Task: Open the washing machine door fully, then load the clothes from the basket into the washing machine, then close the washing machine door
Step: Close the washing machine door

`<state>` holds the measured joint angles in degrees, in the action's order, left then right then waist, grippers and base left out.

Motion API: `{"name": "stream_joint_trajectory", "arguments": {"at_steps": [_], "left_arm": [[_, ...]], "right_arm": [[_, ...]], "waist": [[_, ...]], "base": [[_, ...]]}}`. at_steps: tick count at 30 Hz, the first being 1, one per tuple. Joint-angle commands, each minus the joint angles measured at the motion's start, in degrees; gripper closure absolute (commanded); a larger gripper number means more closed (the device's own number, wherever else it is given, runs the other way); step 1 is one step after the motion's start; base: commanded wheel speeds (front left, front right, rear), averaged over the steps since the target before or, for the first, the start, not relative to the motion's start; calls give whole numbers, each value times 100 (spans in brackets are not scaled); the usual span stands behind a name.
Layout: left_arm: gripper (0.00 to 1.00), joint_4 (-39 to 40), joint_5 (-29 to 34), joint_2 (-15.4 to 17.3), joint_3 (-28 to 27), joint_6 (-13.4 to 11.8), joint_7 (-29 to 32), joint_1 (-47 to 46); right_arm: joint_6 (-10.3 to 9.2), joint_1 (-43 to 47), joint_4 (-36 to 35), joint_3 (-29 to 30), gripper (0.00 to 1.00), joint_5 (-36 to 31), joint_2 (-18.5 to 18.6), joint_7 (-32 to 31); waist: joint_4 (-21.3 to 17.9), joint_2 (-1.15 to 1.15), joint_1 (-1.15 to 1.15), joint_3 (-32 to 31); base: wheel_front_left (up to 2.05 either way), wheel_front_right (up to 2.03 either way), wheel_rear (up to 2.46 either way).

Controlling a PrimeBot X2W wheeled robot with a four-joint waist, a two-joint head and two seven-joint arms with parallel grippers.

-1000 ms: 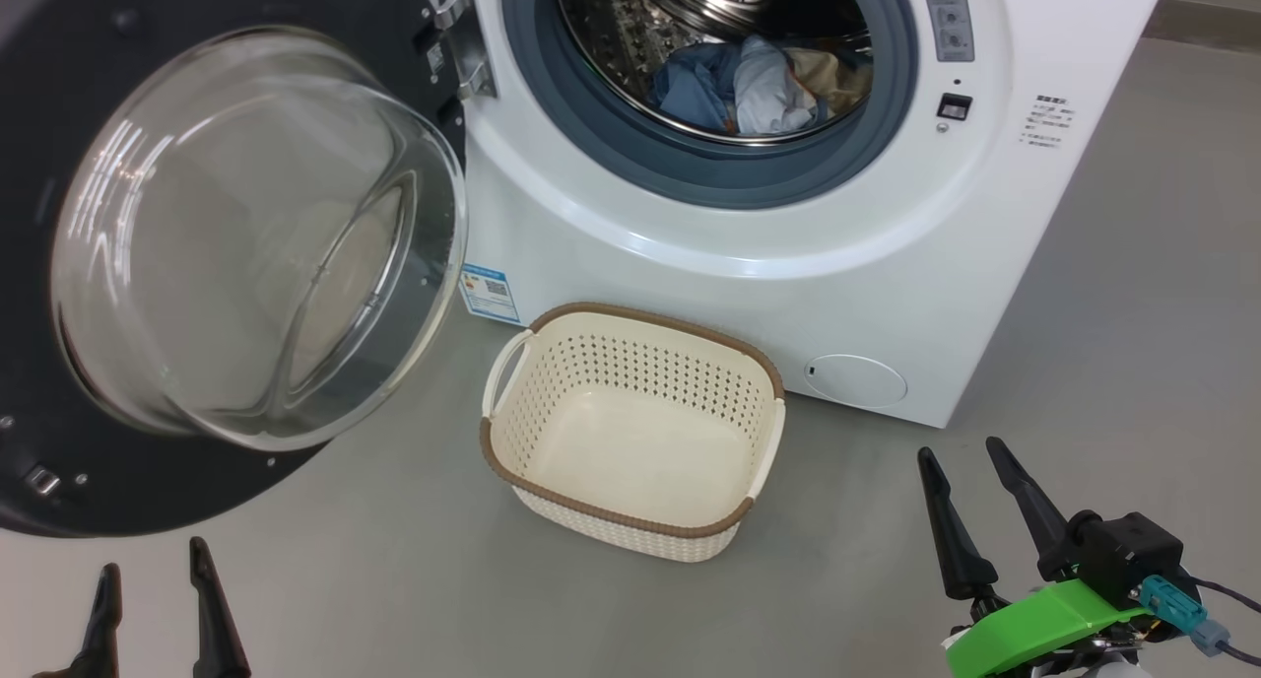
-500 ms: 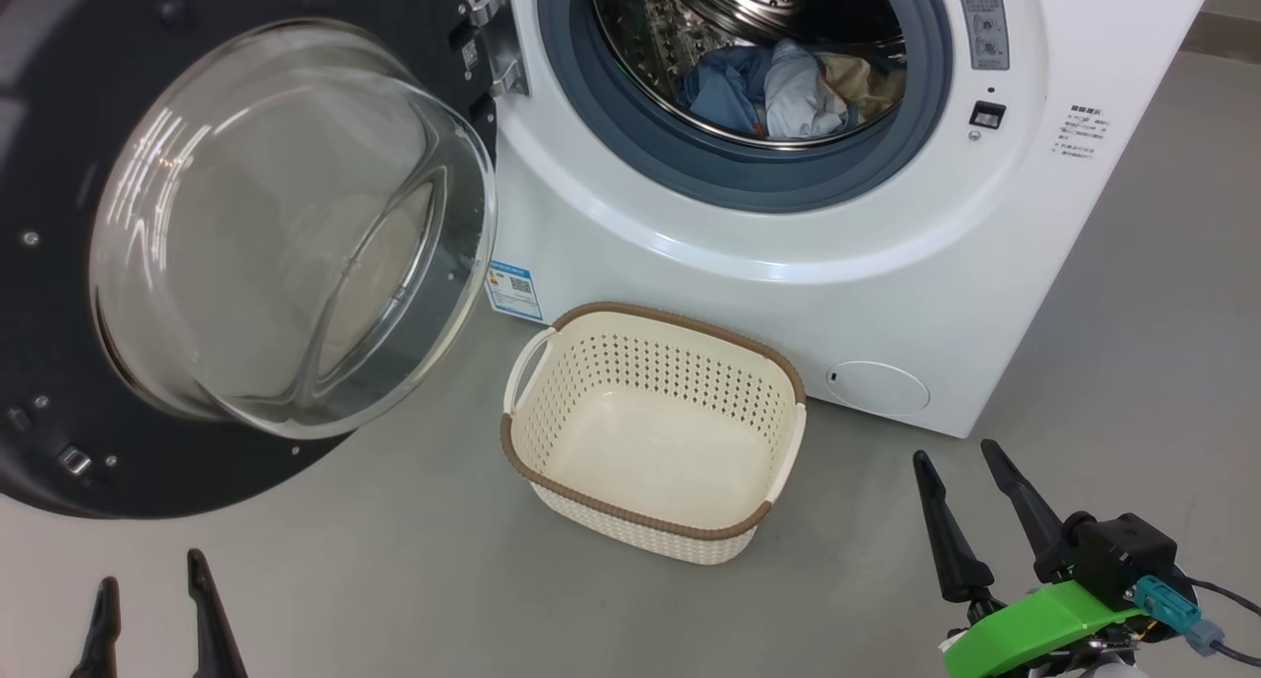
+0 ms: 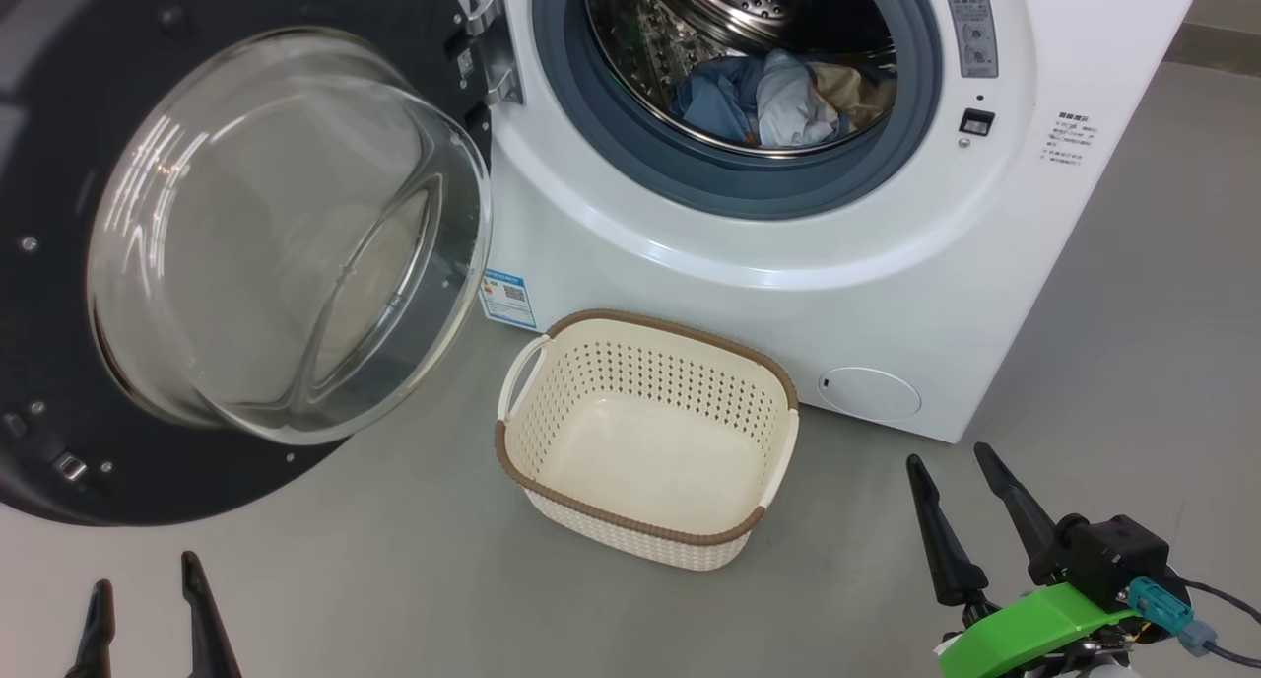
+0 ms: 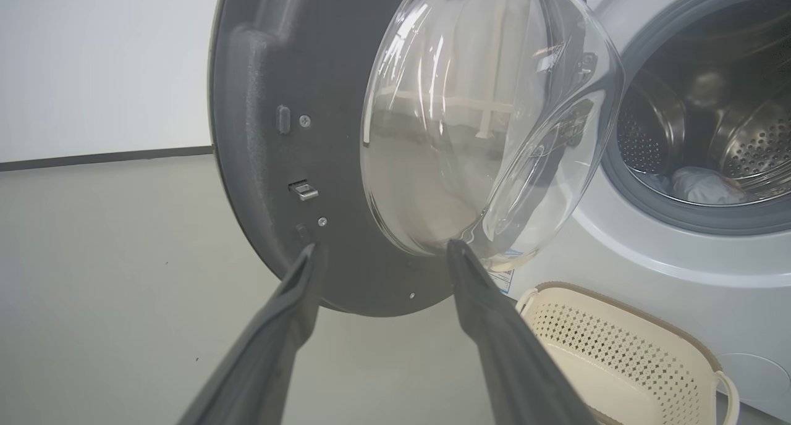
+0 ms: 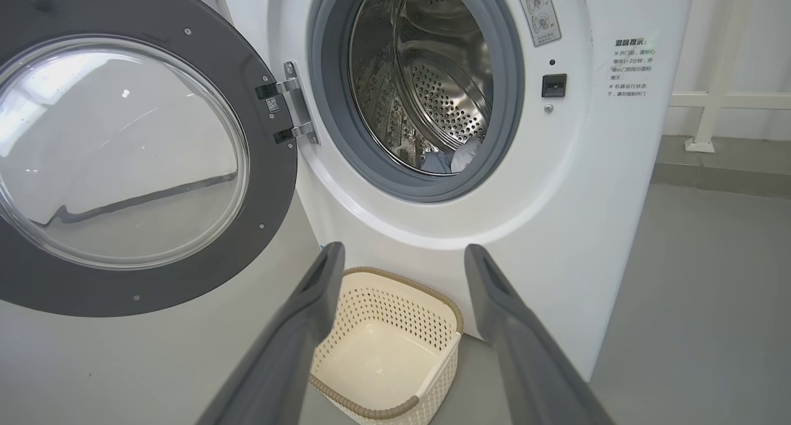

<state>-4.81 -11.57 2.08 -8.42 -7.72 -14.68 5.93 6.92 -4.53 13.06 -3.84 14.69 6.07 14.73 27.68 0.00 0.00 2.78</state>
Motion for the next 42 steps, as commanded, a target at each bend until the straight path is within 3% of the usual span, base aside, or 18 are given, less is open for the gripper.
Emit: {"name": "stream_joint_trajectory", "arguments": {"at_steps": [1,8,9,10,11,12,16,22,24,28,37,42], "left_arm": [[0,150,22,80,-210,10,-32,-81],[0,191,20,80,-213,-4,-32,-76],[4,192,14,80,-210,-9,-32,-74],[34,186,4,80,-209,-13,-32,-76],[72,176,-2,80,-212,-12,-32,-81],[100,162,-9,80,-214,-7,-32,-85],[100,119,-139,80,-232,-19,-32,-95],[100,317,-1158,80,-567,24,-32,-201],[100,363,-1234,80,-661,51,-32,-208],[100,473,-1802,80,-1179,240,-32,-353],[100,183,-2135,79,-2200,911,-32,-994],[100,-210,-2478,230,-2610,1080,-30,-1510]], "right_arm": [[57,-107,-115,-157,0,29,40,27],[57,-117,-136,-129,0,33,44,27],[57,-120,-140,-126,0,31,43,27],[57,-121,-143,-123,0,29,41,27],[57,-121,-144,-121,0,28,40,27],[57,-122,-145,-119,0,27,38,27],[57,-118,-152,-108,0,22,37,27],[57,-119,-168,-100,0,26,59,27],[57,-119,-169,-101,0,29,61,27],[57,-107,-182,-81,0,39,68,27],[57,-110,-198,-79,0,47,74,27],[57,-109,-190,-82,0,54,80,27]], "waist": [[-12,0,0,2],[-57,0,0,41],[-62,0,0,49],[-67,0,0,55],[-72,0,0,61],[-76,0,0,66],[-83,0,0,82],[-75,0,0,114],[-75,0,0,116],[-70,0,0,134],[-86,0,0,182],[-105,0,0,174]], "base": [[0,0,0],[0,0,0],[0,0,0],[0,0,0],[0,0,0],[0,0,0],[0,0,0],[0,0,0],[0,0,0],[0,0,0],[0,0,0],[0,0,0]]}}
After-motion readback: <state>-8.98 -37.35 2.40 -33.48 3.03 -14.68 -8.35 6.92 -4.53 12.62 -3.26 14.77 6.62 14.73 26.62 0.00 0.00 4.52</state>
